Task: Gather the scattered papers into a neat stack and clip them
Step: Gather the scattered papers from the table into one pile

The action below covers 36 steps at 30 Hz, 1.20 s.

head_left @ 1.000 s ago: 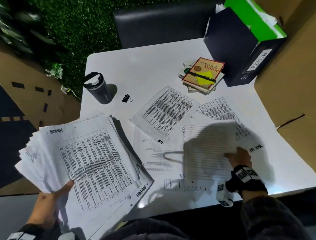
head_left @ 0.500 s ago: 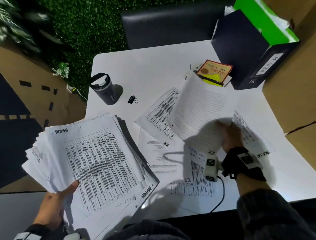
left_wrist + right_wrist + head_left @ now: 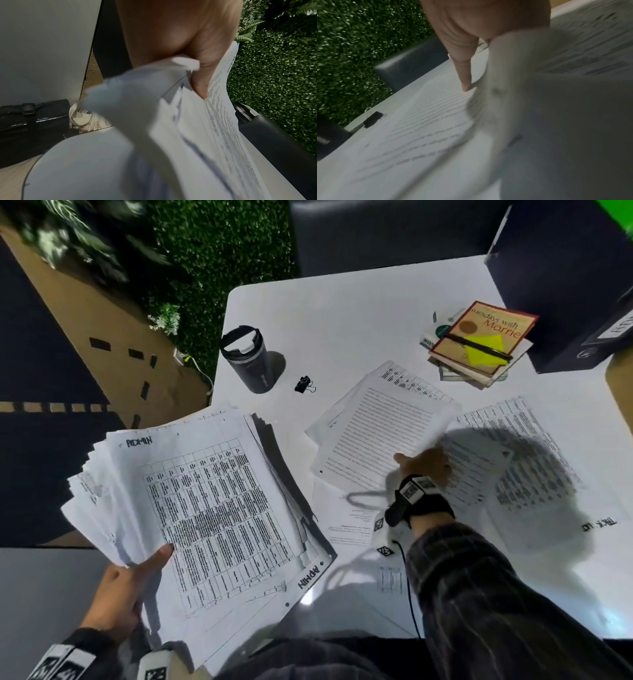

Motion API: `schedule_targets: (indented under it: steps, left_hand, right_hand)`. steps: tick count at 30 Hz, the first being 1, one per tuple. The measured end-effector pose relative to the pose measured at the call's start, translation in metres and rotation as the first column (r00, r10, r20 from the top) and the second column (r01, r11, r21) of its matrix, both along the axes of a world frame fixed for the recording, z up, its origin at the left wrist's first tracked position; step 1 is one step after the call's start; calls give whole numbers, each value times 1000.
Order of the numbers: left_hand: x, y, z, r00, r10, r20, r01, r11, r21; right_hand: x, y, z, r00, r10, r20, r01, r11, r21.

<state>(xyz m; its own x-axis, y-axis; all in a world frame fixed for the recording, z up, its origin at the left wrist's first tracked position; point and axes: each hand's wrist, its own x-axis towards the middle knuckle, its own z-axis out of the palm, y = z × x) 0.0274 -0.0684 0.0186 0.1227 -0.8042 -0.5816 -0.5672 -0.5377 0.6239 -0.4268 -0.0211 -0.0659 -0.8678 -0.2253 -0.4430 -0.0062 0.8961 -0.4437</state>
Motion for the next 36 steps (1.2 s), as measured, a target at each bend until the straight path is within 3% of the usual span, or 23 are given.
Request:
schedule_targets:
  steps: [3,7,10,12,18,22,25,27,31,34,36]
  left_hand:
    - [1,3,3,998,34,-45,-34,999,-4]
    - [0,6,1,988,101,-115,-102,995,-1]
    - [-6,6,1,977,96,-191,-105,994,-33]
    - [-9,5,0,985,24,-170,-35,997,-65]
    - [-17,0,-4,989,14,-150,-23,998,-54]
    - [-32,-4,-1,993,19,-119,-28,997,-72]
    - [-43,-2,2,990,10,-143,-22,997,-80]
    - [-42,-3,-4,985,17,-171,-33,995,-91]
    - [-38,-1,-6,971,9,-237,-33,994,-100]
    - [-30,-1,-9,974,-7,-228,-15,995,-94]
    - [-26,-1,-8,977,9,-213,-25,997,-71]
  right_hand:
    - [-8,-1,-4,1000,-13,-26,11,995,-98]
    - [-20,3,-4,994,-79,-69,38,886,-463]
    - [-37,12,5,996,-66,63,90,802,-591]
    - [-48,21,5,989,-7,148,99,774,-626]
    - [-31,53,9,953,175,248,-32,871,-491]
    - [-4,63,-9,975,197,105,-166,955,-246]
    - [14,63,-10,978,211,6,-210,977,-45]
    - [26,61,-12,970,239,-44,-239,971,-1]
    - [27,56,-16,977,207,-48,-210,976,-56]
    - [18,56,-10,964,260,53,-245,949,-197]
    - [10,57,0,965,259,39,-231,912,-340]
